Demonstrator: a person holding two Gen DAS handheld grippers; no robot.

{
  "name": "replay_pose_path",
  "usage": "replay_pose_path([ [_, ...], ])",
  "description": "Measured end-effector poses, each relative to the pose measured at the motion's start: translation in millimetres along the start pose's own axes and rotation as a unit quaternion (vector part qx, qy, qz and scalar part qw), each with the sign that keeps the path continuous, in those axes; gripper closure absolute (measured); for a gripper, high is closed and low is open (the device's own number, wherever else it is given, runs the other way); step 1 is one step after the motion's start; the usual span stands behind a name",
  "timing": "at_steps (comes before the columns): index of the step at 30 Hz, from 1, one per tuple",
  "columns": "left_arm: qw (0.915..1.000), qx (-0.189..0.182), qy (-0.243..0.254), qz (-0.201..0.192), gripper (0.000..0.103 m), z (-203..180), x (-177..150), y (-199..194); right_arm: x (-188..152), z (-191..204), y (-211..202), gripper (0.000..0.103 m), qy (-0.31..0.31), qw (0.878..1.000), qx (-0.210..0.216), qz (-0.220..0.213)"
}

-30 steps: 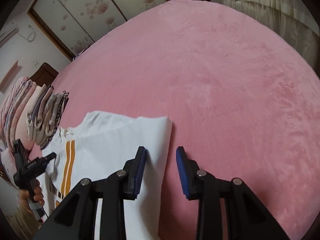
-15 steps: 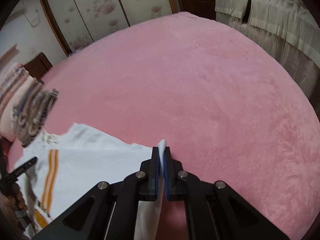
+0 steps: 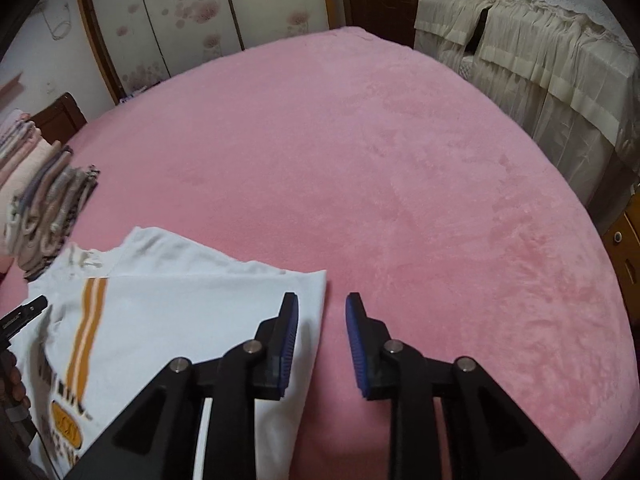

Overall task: Fold small clothes
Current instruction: 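Move the left tool to the other striped sleeve's cuff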

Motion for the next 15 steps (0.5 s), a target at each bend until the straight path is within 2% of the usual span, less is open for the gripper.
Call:
replay_pose_path([
  [2,1.0,0.005,0.006,-0.001,0.059,2,-6,-15,-6,7,-14,0.078,-0.005,1.0,0.005,-0.005],
  [4,0.9999,0.007,0.012,0.001,0.046,2,-11,-25,-17,17,-31,0.078,-0.009,1.0,0.011,-0.007],
  [6,0.9998,0.003,0.019,0.004,0.041,-1,-15,-36,-26,28,-46,0.078,-0.011,1.0,0.027,-0.011],
  [9,0.9995,-0.008,0.031,0.004,0.039,-9,-26,-59,-40,46,-66,0.078,-0.018,0.999,0.037,-0.013],
  [11,0.9992,-0.014,0.037,-0.001,0.034,-14,-32,-76,-48,56,-76,0.078,-0.019,0.999,0.043,-0.01],
  [13,0.9989,-0.018,0.042,-0.01,0.021,-18,-38,-97,-56,66,-87,0.078,-0.025,0.999,0.047,-0.009],
  [15,0.9986,-0.022,0.044,-0.018,0.017,-21,-41,-112,-63,74,-97,0.078,-0.03,0.998,0.046,-0.009],
])
Point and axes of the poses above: each gripper's, at about its wrist camera, not at the fingertips, and y roughly the way its jaws point, z to its left, x to its top, the point moved 8 cm from there along y, roughly the way its jaws point, and after that the axes turned 4 degrees about z, right-handed, at the moved point
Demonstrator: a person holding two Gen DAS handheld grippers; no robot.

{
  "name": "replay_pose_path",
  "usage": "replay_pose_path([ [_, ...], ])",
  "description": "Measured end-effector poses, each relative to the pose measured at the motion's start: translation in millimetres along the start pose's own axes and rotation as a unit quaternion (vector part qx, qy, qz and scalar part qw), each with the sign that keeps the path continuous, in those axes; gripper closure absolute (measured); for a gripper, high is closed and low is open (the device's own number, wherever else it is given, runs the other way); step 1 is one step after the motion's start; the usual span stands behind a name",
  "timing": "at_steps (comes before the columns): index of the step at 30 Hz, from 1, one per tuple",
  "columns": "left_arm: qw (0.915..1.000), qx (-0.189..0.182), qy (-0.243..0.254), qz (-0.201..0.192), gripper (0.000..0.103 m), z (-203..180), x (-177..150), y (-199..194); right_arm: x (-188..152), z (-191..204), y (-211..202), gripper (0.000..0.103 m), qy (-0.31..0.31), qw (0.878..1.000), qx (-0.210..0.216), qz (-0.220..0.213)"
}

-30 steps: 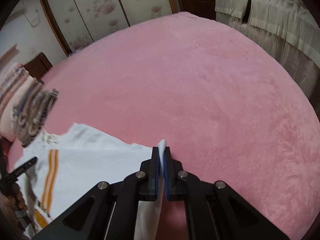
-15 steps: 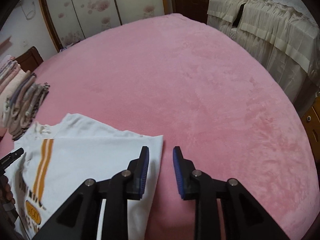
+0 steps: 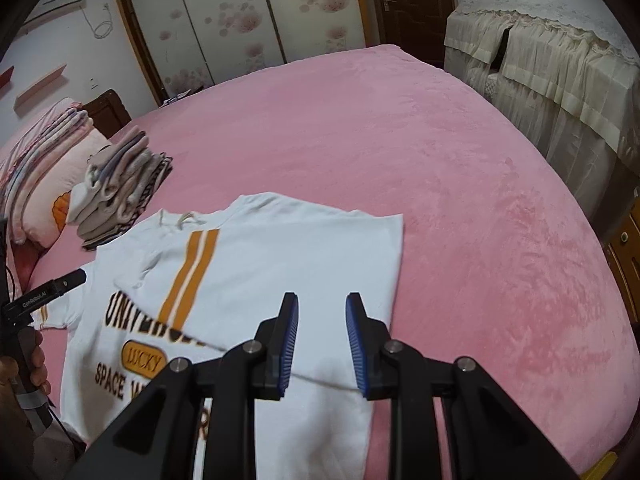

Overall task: Fold small clothes
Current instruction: 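Move the left tool to the other striped sleeve's cuff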

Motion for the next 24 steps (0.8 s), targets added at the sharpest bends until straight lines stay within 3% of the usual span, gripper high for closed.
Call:
replay_pose_path([
  [13,0.9993,-0.026,0.029,0.001,0.016,-12,-37,-73,-37,50,-43,0.078,-0.012,1.0,0.026,0.01],
  [24,0.9993,-0.017,0.033,-0.007,0.015,24,-48,-114,-49,105,-57,0.078,-0.041,0.998,0.04,0.019],
])
Point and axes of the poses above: each gripper's, at about its wrist camera, not at the fingertips, and y roughly the way its jaws point, z to its left, x to its top, the point moved 8 cm from there along y, roughly the way its jaws point, and after that the axes turned 4 degrees about z, right-handed, at the moved point
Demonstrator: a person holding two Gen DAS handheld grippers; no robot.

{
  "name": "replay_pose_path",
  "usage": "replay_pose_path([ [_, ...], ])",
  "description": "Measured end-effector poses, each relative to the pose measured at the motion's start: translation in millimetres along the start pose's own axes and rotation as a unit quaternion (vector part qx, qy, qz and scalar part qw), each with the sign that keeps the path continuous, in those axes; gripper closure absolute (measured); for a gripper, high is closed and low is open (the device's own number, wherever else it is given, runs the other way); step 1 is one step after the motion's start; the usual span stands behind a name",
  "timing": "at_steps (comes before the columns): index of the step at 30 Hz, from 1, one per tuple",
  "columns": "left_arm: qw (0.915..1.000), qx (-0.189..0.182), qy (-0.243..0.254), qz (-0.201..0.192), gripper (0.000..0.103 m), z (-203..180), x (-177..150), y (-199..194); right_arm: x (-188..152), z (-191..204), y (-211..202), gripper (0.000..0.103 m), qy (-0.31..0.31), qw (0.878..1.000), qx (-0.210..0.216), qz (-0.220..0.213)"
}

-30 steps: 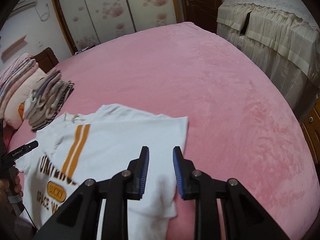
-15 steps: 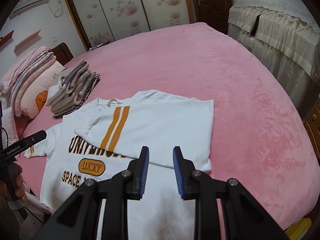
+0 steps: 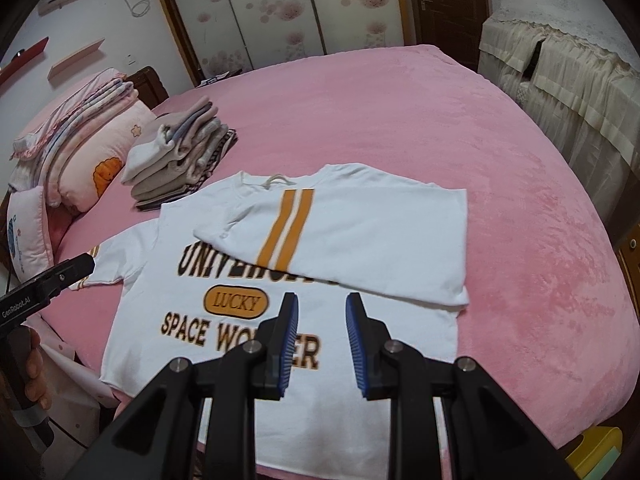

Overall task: Fold small clothes
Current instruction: 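Move the left tool to the other striped sleeve's cuff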

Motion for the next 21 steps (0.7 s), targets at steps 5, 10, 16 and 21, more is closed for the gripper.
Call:
replay_pose_path([
  [5,0.9999,0.013,-0.004,-0.007,0.009,27,2,-16,6,34,-3,0.078,-0.02,1.0,0.006,-0.005],
  [10,0.9997,0.016,-0.01,-0.016,0.008,53,9,-28,14,72,-2,0.078,-0.048,0.999,0.011,-0.008],
  [16,0.9992,0.016,-0.027,-0.025,0.008,83,20,-31,27,111,6,0.074,-0.071,0.997,0.023,-0.007],
  [21,0.9993,0.008,-0.03,-0.023,0.008,100,27,-29,40,139,17,0.072,-0.088,0.996,0.025,-0.01],
])
Point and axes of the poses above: each gripper's, at about its wrist camera, not at the fingertips, and y roughly the way its jaws point, z to its left, x to its top, the point moved 8 cm from there along y, roughly the way its jaws point, and after that the axes turned 4 degrees about z, right-handed, at the moved point
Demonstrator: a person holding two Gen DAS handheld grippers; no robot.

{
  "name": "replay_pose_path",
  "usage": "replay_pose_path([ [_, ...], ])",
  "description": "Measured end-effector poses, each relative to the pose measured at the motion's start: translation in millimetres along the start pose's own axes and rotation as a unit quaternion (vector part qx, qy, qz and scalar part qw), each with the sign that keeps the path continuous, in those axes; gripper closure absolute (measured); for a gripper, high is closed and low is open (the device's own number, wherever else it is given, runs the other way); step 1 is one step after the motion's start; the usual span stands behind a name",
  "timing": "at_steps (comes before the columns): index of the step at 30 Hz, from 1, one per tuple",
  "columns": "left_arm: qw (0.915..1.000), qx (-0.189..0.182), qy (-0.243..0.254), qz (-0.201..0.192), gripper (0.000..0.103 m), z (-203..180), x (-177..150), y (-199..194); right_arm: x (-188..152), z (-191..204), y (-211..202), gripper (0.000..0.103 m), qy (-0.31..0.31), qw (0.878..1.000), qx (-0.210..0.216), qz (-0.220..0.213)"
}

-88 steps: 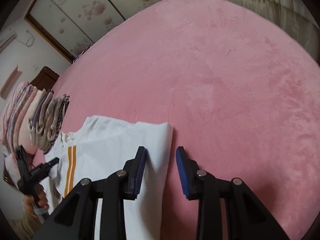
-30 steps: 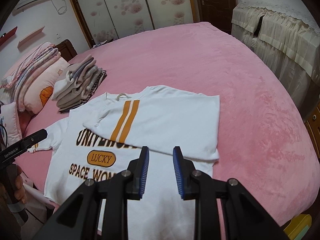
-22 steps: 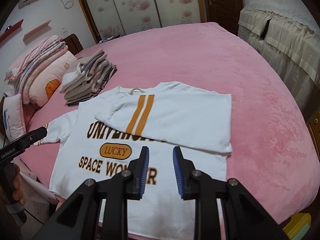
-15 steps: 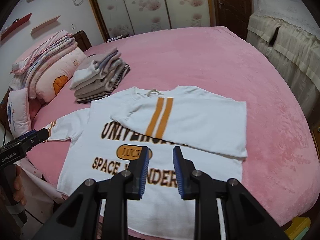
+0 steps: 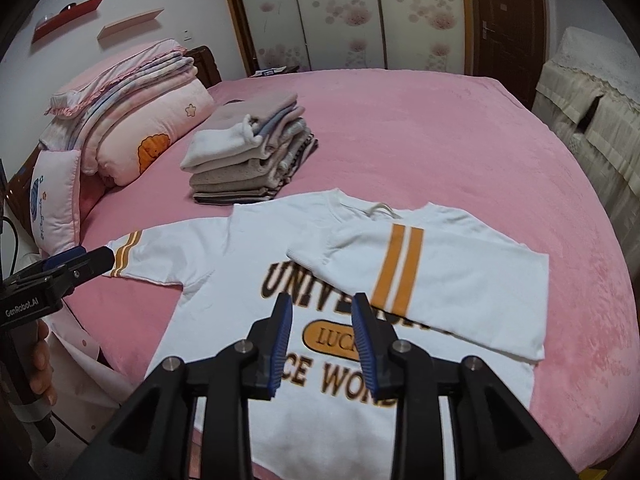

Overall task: Fold small clothes
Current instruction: 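Move the left tool to the other striped sleeve's cuff, then grasp the other sleeve cuff with the left tool and lift it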

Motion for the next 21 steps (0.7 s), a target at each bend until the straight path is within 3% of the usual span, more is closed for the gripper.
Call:
replay_pose_path([
  [6,0.9999,0.014,-0.001,0.004,0.008,22,12,3,21,31,13,0.072,-0.017,1.0,0.012,-0.004],
  [12,0.999,0.018,-0.033,0.023,0.008,64,25,18,43,68,28,0.072,-0.045,0.998,0.028,-0.014],
  [18,0.9924,0.002,-0.106,0.061,0.008,144,30,43,61,115,63,0.072,-0.081,0.996,0.044,-0.006],
  [21,0.9844,0.014,-0.159,0.075,0.008,197,28,56,68,135,84,0.072,-0.091,0.994,0.052,0.0],
])
Point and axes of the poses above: each gripper's, at about its wrist camera, not at the fingertips, and y roughly the way its jaws point, z to its left, x to its top, the point moved 8 cm from there along y, roughly the way its jaws point, and after that the axes turned 4 degrees about z, right-handed, at the moved point
